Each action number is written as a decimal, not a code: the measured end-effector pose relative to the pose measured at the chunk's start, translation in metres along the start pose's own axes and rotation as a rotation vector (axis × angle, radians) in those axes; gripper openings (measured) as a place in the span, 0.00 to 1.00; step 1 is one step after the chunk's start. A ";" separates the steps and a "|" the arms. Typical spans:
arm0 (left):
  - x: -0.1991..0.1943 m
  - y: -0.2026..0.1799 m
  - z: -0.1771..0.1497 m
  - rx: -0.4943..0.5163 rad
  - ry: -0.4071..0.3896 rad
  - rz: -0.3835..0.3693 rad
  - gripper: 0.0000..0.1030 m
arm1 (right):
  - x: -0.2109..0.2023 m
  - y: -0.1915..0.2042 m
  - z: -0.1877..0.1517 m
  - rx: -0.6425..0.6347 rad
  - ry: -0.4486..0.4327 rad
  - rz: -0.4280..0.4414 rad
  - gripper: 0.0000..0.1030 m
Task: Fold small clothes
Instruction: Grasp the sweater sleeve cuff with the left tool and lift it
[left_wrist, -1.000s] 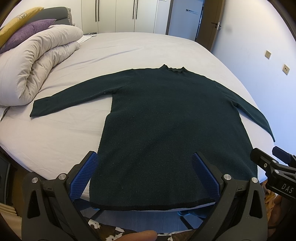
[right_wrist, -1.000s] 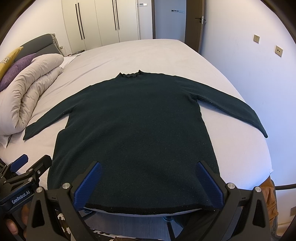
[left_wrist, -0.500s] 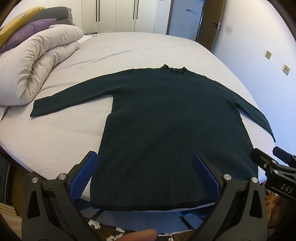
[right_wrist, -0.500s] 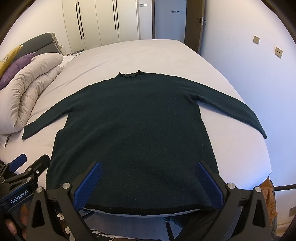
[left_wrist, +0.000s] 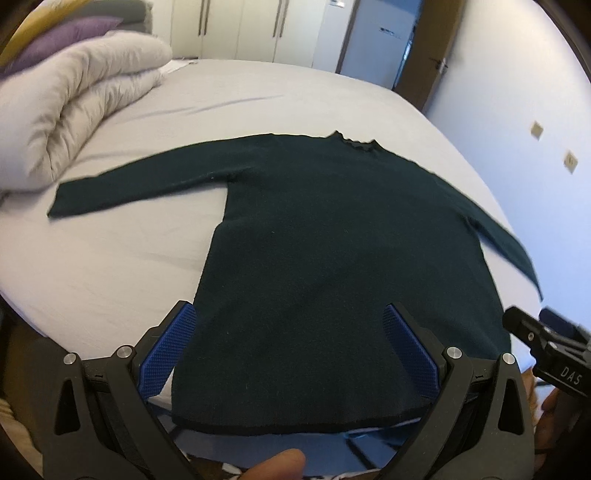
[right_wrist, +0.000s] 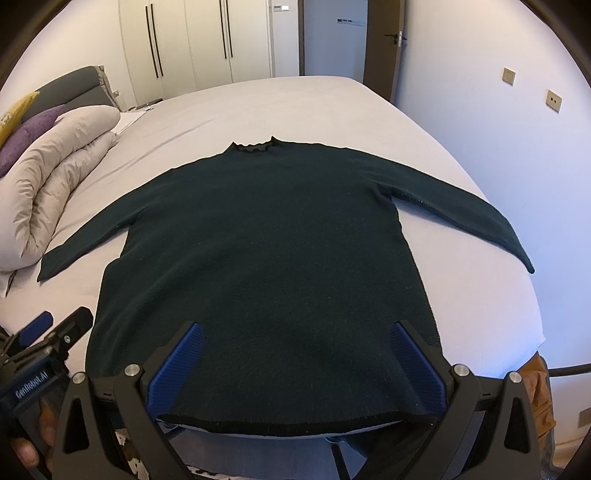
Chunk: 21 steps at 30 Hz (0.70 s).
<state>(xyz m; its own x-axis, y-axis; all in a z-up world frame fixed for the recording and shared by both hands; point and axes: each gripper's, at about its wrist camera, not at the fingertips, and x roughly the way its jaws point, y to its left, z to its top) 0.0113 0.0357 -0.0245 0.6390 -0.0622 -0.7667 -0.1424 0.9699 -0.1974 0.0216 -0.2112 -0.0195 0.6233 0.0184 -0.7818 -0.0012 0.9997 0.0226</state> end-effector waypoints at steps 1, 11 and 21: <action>0.003 0.007 0.001 -0.017 0.000 -0.005 1.00 | 0.000 0.000 0.000 0.002 -0.003 0.002 1.00; 0.042 0.143 0.030 -0.336 -0.017 -0.155 1.00 | 0.007 0.013 0.010 -0.002 -0.079 0.033 1.00; 0.082 0.347 0.048 -1.003 -0.200 -0.360 0.98 | 0.026 0.046 0.026 0.010 -0.061 0.115 0.99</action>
<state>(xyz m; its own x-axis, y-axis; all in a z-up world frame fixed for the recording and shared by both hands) 0.0504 0.3787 -0.1270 0.8655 -0.1776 -0.4683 -0.4171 0.2620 -0.8703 0.0577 -0.1653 -0.0223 0.6656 0.1323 -0.7345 -0.0682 0.9908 0.1167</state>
